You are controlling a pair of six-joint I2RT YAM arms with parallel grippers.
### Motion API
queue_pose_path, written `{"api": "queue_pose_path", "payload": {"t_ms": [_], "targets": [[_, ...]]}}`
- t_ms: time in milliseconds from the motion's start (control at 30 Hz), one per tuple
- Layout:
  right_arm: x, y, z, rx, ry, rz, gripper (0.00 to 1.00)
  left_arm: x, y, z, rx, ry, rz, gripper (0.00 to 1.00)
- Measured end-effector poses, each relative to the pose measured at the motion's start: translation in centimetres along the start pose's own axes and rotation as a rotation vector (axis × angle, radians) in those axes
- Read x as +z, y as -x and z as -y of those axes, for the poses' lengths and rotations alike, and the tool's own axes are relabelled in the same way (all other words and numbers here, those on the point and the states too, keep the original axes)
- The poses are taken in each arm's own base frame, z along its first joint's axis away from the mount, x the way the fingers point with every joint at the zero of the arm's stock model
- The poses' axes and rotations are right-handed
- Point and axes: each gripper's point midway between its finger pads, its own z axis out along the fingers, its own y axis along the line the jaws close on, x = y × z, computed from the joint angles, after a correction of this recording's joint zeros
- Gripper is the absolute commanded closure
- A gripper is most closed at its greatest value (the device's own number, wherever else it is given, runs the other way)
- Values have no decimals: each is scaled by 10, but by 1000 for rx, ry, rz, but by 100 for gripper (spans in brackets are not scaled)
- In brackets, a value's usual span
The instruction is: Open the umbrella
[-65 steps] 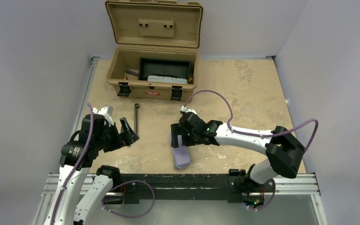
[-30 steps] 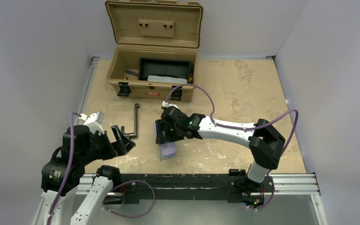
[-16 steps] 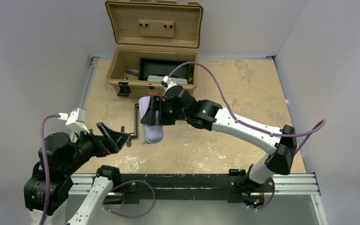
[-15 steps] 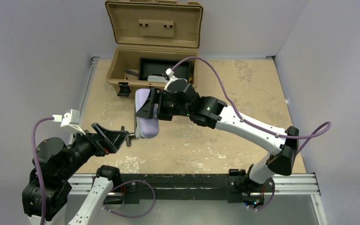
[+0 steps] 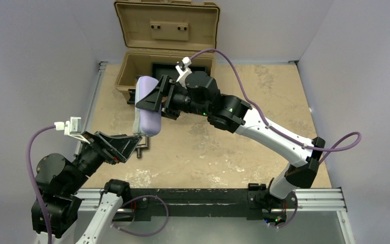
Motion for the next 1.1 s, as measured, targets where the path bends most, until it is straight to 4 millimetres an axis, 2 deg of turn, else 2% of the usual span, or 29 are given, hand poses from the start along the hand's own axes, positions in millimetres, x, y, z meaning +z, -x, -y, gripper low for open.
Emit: {"api": "queue_pose_path", "payload": {"t_ms": [167, 300, 467, 667, 1100], "targets": [[1, 1, 2, 12, -11, 8, 50, 6, 11, 16, -16, -66, 23, 0], [4, 2, 6, 14, -26, 16, 51, 12, 15, 21, -30, -88, 19, 0], [4, 4, 6, 12, -45, 18, 51, 22, 15, 18, -48, -75, -6, 0], [1, 12, -4, -1, -25, 46, 51, 32, 17, 16, -59, -65, -18, 5], [-1, 17, -12, -73, 5, 61, 51, 53, 17, 14, -94, -65, -65, 15]]}}
